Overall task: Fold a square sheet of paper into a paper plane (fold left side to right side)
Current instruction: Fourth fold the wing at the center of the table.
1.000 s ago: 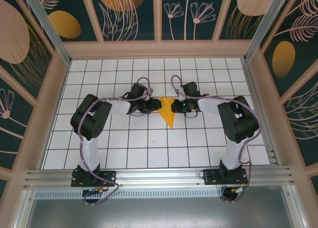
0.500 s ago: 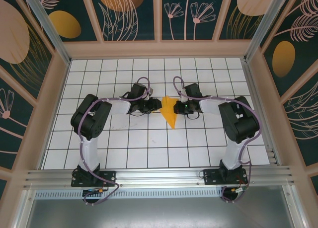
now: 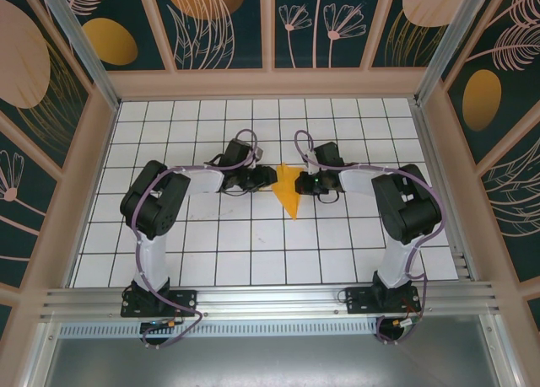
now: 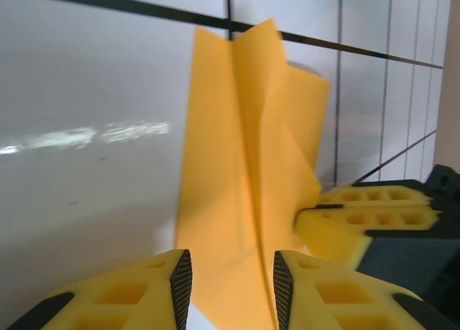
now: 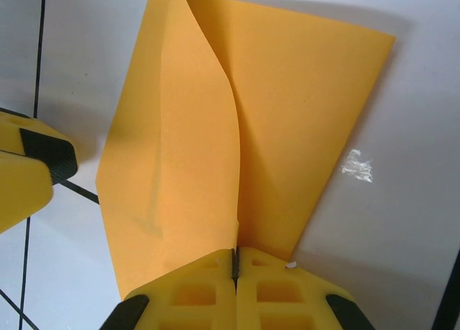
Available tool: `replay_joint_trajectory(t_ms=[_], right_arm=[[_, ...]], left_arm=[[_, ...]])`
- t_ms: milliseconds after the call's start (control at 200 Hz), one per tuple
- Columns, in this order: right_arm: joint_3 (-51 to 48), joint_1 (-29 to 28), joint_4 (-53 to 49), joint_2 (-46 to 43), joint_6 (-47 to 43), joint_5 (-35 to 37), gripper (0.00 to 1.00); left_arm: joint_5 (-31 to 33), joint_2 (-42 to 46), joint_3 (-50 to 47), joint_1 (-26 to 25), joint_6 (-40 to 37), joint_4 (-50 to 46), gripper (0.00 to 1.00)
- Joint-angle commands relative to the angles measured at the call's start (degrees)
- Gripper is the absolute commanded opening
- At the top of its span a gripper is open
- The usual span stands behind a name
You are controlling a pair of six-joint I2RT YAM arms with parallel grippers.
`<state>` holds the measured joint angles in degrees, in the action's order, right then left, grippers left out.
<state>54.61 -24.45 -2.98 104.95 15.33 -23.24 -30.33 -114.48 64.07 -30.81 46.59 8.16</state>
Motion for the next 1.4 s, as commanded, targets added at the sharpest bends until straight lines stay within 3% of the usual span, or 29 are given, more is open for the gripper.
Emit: replay_joint_trajectory(t_ms=[0, 510, 1056, 1391], right_arm=[[-0.72, 0.28, 0.46, -0.74, -0.10, -0.69, 0.00], [-0.83, 0.23, 0.72, -2.12, 0.31, -1.10, 0.00], [-2.21, 1.15, -1.17, -3.41, 0.83, 1.88, 0.00], [-3.45, 1.34, 0.92, -4.22, 1.72, -0.65, 0.00]], left_arm=[[0.57, -0.18, 3.12, -1.26, -0.98, -1.57, 0.39], [3.46, -8.68, 5.85, -1.79, -0.93, -3.60, 0.38], [7.44, -9.38, 5.53, -1.79, -2.64, -7.17, 0.39], [10.72, -10.09, 7.70, -2.46, -4.50, -11.52, 0.39]])
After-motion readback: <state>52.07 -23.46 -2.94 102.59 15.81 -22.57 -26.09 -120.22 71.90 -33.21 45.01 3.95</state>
